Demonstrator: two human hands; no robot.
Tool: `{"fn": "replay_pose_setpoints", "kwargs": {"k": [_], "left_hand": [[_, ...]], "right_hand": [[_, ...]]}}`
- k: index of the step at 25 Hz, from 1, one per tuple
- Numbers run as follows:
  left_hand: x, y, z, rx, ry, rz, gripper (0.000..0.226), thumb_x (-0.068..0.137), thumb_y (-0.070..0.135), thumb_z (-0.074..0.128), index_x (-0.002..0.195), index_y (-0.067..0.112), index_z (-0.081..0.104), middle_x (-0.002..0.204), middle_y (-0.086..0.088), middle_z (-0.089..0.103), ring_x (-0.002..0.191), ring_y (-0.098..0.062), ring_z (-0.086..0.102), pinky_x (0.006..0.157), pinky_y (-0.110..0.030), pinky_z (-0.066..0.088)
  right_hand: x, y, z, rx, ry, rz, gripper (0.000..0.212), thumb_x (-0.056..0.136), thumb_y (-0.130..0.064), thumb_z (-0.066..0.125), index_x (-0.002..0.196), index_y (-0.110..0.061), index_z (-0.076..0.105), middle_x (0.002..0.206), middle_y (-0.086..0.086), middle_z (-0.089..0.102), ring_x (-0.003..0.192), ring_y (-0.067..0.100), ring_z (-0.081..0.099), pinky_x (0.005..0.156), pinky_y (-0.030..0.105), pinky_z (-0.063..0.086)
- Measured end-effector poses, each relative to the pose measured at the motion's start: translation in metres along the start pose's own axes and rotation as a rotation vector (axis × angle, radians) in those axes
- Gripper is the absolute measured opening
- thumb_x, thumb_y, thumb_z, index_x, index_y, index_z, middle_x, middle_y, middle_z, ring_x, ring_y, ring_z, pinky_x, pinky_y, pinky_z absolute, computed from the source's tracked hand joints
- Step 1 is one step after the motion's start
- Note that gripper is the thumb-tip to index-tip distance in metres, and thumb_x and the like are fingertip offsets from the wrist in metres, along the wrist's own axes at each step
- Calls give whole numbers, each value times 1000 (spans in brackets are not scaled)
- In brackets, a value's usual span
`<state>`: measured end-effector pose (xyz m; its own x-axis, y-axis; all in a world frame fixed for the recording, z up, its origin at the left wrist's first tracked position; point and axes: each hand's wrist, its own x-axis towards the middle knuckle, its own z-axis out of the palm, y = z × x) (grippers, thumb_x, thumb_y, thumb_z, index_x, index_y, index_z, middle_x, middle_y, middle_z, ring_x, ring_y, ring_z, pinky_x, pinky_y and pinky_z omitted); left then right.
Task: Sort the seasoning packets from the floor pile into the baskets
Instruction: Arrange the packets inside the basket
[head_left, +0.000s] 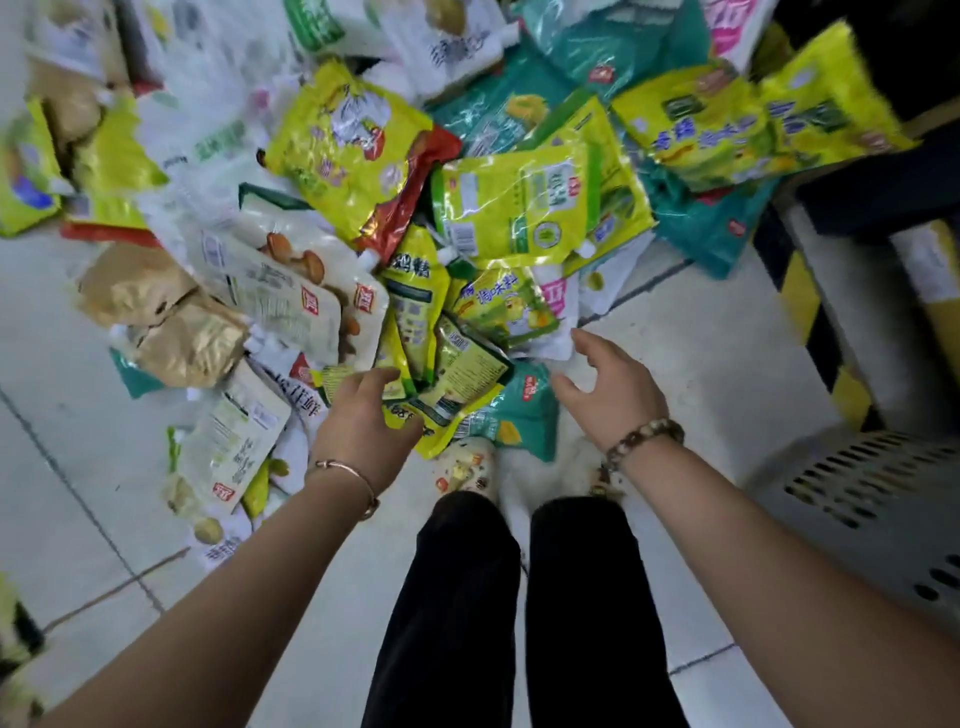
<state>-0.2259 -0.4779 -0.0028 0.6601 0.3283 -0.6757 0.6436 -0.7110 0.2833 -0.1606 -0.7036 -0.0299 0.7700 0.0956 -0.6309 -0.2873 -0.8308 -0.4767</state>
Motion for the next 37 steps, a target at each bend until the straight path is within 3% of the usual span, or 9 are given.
{"fn": "replay_pose_setpoints", "kwargs": {"k": [8, 12, 14, 17, 22, 26, 30, 33, 37], "left_hand": [[68, -26, 98, -468, 90, -255, 50, 83, 25, 69, 127, 10, 52, 125, -7, 55, 99, -13, 49, 85, -28, 40], [82, -34, 117, -518, 91, -273, 48, 85, 26, 66, 127, 10, 52, 120, -3, 57, 95, -10, 49, 82, -24, 39], [83, -36, 118, -512, 103, -268, 46, 84, 25, 66, 126, 10, 53, 113, -1, 57, 91, -9, 49, 80, -22, 38], [80, -39, 115, -513, 87, -261, 44, 85, 25, 65, 125, 11, 54, 104, 1, 56, 88, -10, 50, 80, -22, 39], [75, -38, 104, -467, 77, -238, 39, 86, 23, 65, 123, 12, 56, 110, 2, 57, 87, -6, 50, 74, -16, 37], [70, -34, 95, -484, 57, -165, 36, 85, 19, 65, 120, 12, 56, 114, -2, 58, 87, -9, 55, 78, -23, 45], [71, -31, 89, -414, -34, -88, 34, 85, 18, 66, 118, 17, 56, 111, -1, 57, 97, -18, 59, 84, -31, 48], [82, -33, 87, -351, -16, -112, 34, 86, 17, 64, 119, 17, 57, 118, -3, 59, 89, -13, 57, 75, -24, 42], [92, -40, 97, -370, 3, -143, 34, 85, 17, 63, 119, 17, 57, 116, -2, 60, 85, -12, 55, 73, -22, 41]], "right_hand": [[112, 8, 125, -83, -281, 124, 61, 83, -38, 64, 135, -14, 43, 132, 10, 53, 117, 29, 53, 93, 39, 46], [130, 7, 156, -74, -232, 129, 57, 75, -47, 71, 119, -15, 57, 118, 5, 62, 107, 25, 58, 81, 32, 45], [132, 9, 160, -82, -258, 69, 37, 74, -46, 73, 95, -17, 62, 96, 0, 65, 94, 24, 59, 70, 27, 44], [127, 18, 154, -19, -266, 16, 36, 79, -27, 72, 61, -19, 42, 63, -6, 45, 66, 15, 47, 60, 24, 32], [101, 22, 142, 117, -210, -27, 35, 77, -13, 72, 61, -23, 43, 65, -11, 49, 60, 0, 45, 56, 19, 36], [73, 30, 134, 197, -108, -44, 37, 77, -5, 70, 58, -28, 47, 65, -13, 56, 69, 13, 59, 71, 33, 52], [49, 45, 119, 510, -1, 103, 30, 75, -7, 73, 86, -28, 55, 77, -9, 66, 79, 6, 64, 87, 37, 52], [64, 37, 133, 249, -167, 114, 68, 73, -28, 77, 131, -20, 43, 130, 2, 53, 116, 16, 51, 98, 36, 42], [108, 11, 164, 74, -236, 178, 77, 71, -44, 76, 132, -17, 39, 133, 7, 51, 119, 28, 51, 97, 41, 45]]}}
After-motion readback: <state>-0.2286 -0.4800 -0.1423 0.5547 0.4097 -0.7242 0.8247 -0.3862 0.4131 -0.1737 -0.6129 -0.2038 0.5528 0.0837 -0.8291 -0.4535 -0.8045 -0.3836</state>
